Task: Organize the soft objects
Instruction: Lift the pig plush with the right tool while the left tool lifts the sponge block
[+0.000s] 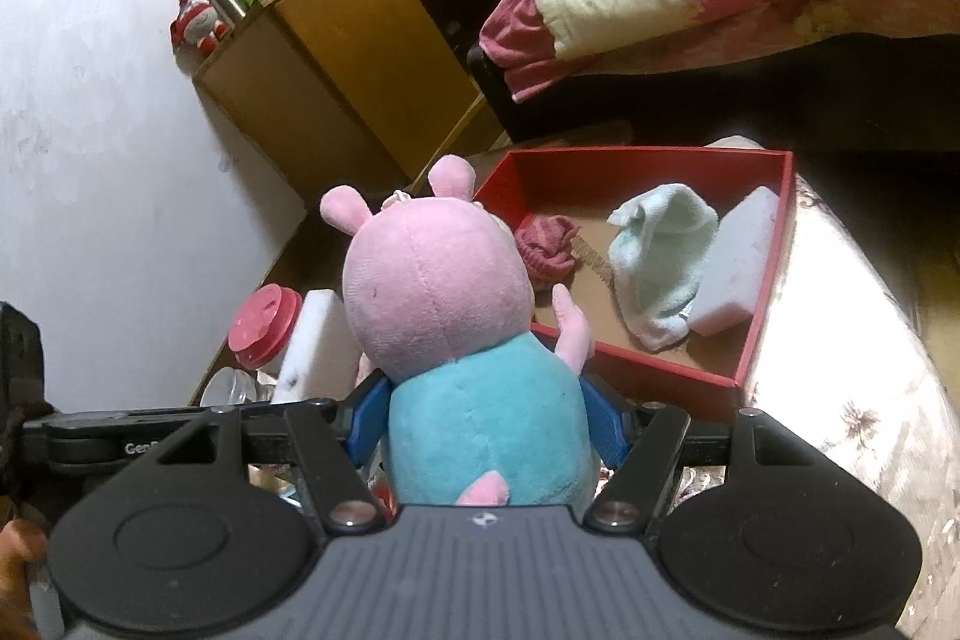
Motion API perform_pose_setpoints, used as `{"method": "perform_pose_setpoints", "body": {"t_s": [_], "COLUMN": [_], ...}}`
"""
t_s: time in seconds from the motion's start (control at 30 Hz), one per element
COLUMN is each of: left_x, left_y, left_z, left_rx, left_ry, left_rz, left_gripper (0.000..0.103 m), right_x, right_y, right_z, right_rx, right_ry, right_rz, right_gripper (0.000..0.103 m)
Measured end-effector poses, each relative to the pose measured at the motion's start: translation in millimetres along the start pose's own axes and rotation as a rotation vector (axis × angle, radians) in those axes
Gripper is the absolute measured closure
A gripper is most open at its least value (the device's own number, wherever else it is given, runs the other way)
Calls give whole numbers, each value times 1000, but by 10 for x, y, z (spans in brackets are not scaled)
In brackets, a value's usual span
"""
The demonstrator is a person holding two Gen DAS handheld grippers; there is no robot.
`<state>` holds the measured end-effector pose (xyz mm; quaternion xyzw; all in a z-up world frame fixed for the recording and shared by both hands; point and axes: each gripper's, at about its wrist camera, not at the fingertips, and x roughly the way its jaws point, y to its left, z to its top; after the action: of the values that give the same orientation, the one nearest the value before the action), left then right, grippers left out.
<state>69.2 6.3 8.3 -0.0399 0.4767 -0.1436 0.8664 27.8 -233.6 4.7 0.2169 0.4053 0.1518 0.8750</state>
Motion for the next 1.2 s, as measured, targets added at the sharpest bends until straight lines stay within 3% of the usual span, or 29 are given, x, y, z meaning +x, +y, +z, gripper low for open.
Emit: {"method": "perform_pose_setpoints", "body": {"t_s": [0.4,0.67,0.97,1.2], "left_x": [-375,-508,-621,-675], "left_y": [-273,-452,-620,-723], "left_z": [-21,-22,28,82], "left_rx": [108,157,188,196], "left_ry": [-190,-291,-391,-455], "left_rz": [114,160,181,188], "left_gripper": [74,74,74,74], "right_x": [-156,-342,-819,-1054], "right_y": [27,115,394,543], "right_z": [-41,2,18,-37], "right_rx": [18,-6,-99,-136], "right_ry": [-50,-136,-415,-581], "right_rz": [14,35,45,62], "right_gripper": [64,64,64,64]}}
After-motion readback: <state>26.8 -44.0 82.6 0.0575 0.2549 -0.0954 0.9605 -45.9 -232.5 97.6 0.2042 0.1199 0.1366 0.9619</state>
